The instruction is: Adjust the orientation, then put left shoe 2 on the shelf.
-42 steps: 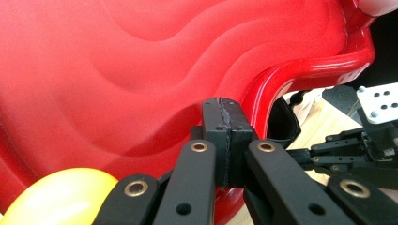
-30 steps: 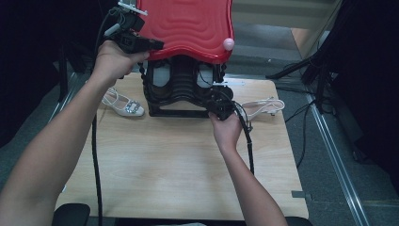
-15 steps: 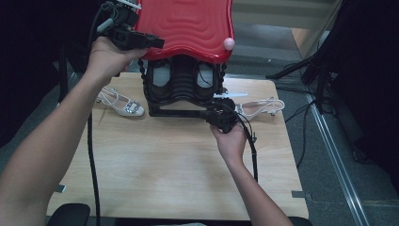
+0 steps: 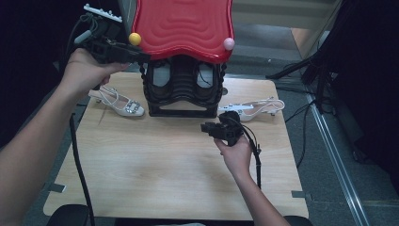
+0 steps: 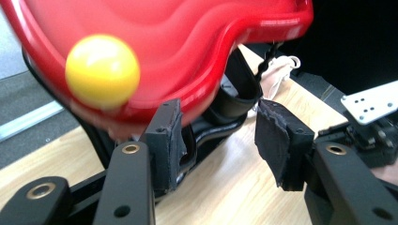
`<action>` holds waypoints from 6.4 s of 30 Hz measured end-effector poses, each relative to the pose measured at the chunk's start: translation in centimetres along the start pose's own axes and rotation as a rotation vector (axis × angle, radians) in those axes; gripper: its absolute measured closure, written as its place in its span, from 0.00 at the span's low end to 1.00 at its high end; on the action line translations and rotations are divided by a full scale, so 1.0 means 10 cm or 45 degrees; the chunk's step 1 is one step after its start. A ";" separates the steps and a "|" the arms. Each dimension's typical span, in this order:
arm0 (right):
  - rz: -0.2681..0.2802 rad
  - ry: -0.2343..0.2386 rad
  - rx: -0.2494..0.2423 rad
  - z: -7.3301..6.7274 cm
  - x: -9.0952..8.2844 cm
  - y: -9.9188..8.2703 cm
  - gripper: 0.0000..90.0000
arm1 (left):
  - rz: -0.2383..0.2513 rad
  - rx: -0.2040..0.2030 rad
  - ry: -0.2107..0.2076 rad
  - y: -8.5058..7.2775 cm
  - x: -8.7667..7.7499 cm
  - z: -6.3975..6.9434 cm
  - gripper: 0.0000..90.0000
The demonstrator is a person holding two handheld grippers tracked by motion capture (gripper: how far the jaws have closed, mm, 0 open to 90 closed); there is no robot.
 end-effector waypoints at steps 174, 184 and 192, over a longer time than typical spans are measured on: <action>-0.021 -0.064 0.044 0.29 -0.06 -0.61 0.79 | -0.173 -0.442 0.361 -2.12 0.62 -1.88 1.00; -0.021 -0.064 0.046 0.29 -0.06 -0.62 0.79 | -0.302 -0.401 0.307 -2.18 0.84 -1.75 1.00; -0.018 -0.057 0.043 0.28 -0.06 -0.61 0.79 | -0.306 -0.433 0.294 -2.19 0.86 -1.68 1.00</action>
Point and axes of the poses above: each handheld gripper's, and its own axes: x roughly forward along the jaws, y roughly out of its top, z roughly to its right, the point moved 3 cm from there along x, roughly forward along the jaws, and after that the axes turned 3 degrees about -y, right-handed, at the moved point
